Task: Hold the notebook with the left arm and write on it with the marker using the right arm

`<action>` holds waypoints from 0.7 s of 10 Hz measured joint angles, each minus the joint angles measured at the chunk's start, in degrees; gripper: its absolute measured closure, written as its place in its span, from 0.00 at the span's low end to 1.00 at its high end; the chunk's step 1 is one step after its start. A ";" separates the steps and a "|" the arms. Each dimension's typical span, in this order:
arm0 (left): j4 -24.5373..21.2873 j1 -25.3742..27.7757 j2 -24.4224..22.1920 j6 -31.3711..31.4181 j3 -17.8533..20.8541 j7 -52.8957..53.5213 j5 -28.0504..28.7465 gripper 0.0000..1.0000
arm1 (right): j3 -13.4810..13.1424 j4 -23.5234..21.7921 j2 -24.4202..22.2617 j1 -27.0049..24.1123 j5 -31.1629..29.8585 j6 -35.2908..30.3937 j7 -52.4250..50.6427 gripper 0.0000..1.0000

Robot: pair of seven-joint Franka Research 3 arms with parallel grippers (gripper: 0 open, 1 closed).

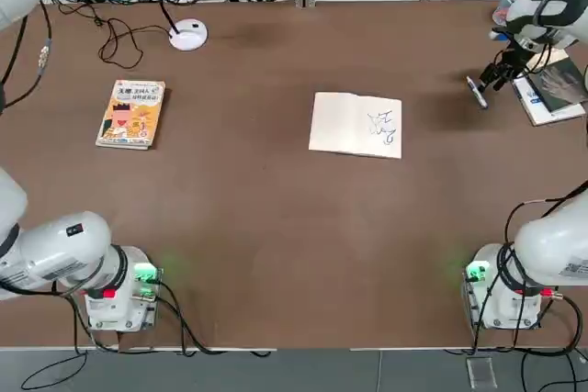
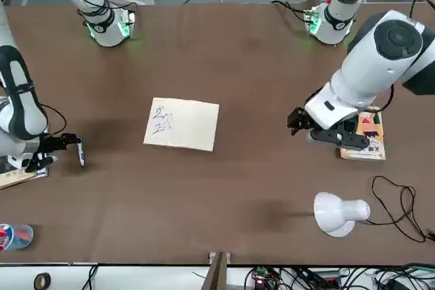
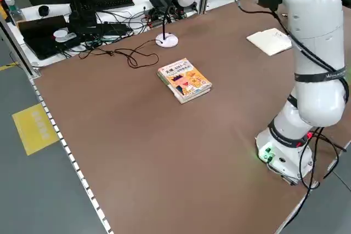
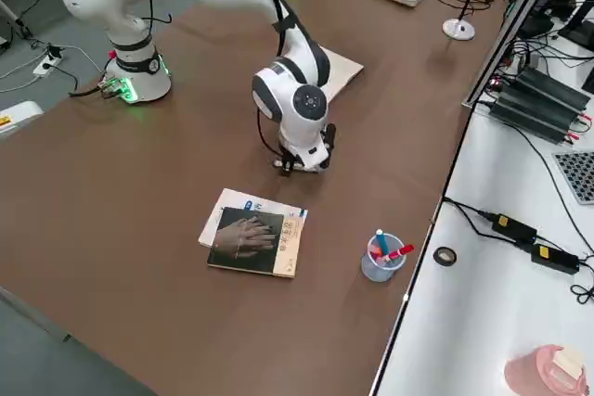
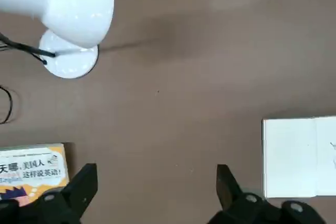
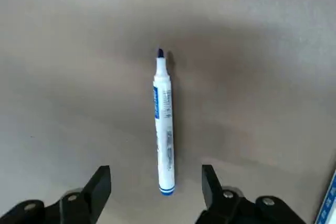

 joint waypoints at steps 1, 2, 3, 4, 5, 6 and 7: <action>0.03 -1.15 -3.06 -0.32 4.16 3.54 -4.67 0.00 | 0.13 0.45 -0.76 0.13 0.00 0.00 0.06 0.22; -0.06 -3.65 -6.61 -0.75 10.70 8.42 -10.00 0.00 | 0.35 0.92 -1.95 0.31 -0.30 -0.01 0.28 0.22; -0.48 -6.66 -9.76 -1.29 17.46 13.13 -14.67 0.00 | 0.59 1.40 -3.51 0.68 -1.49 -0.04 1.44 0.22; -1.35 -10.04 -12.64 -1.71 24.33 17.09 -18.58 0.00 | 0.81 1.79 -5.42 1.32 -3.30 -0.19 3.94 0.22; -2.60 -13.44 -15.22 -1.87 30.91 20.05 -21.46 0.00 | 0.99 2.05 -7.60 2.33 -5.32 -0.44 7.57 0.22; -4.22 -16.54 -17.57 -2.03 36.79 22.04 -23.14 0.00 | 1.14 2.18 -10.05 3.84 -6.98 -1.19 11.87 0.19; -6.34 -18.82 -19.93 -2.46 41.46 23.31 -24.00 0.00 | 1.23 2.22 -12.60 5.67 -7.87 -2.72 16.55 0.19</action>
